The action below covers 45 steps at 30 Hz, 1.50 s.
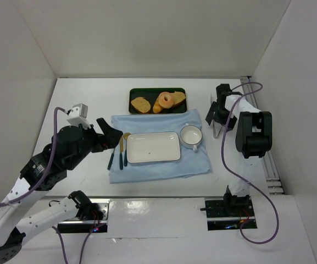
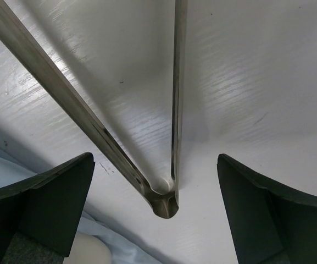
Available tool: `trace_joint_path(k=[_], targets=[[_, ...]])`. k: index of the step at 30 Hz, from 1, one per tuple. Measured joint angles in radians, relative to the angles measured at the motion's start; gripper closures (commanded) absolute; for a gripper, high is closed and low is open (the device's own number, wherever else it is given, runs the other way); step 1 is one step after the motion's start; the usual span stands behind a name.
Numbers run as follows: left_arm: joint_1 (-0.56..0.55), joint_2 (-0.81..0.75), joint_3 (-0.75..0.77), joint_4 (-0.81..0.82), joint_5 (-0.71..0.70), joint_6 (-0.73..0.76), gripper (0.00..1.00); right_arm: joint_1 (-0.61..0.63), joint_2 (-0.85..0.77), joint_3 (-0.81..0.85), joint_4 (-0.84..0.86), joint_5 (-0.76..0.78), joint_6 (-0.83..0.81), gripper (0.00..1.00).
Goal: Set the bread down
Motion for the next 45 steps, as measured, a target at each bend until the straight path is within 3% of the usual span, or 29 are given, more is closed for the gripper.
trace_joint_path(k=[19, 23, 25, 31, 45], targets=[[0.000, 0.001, 0.000, -0.002, 0.000, -0.002, 0.00, -0.001, 0.113, 0.109, 0.043, -0.021, -0.011, 0.03], [0.000, 0.001, 0.000, -0.002, -0.004, -0.002, 0.00, -0.001, 0.130, 0.129, 0.063, -0.026, -0.011, 0.10], [0.000, 0.005, 0.000, -0.002, -0.008, -0.002, 0.00, -0.001, 0.132, 0.129, 0.073, -0.035, -0.014, 0.20], [0.000, 0.020, 0.000, -0.002, -0.012, -0.002, 0.00, -0.011, 0.124, 0.110, 0.111, -0.048, -0.030, 0.29], [0.000, 0.053, 0.000, 0.009, -0.015, 0.004, 0.00, -0.055, 0.065, 0.034, 0.185, -0.105, -0.018, 0.33]])
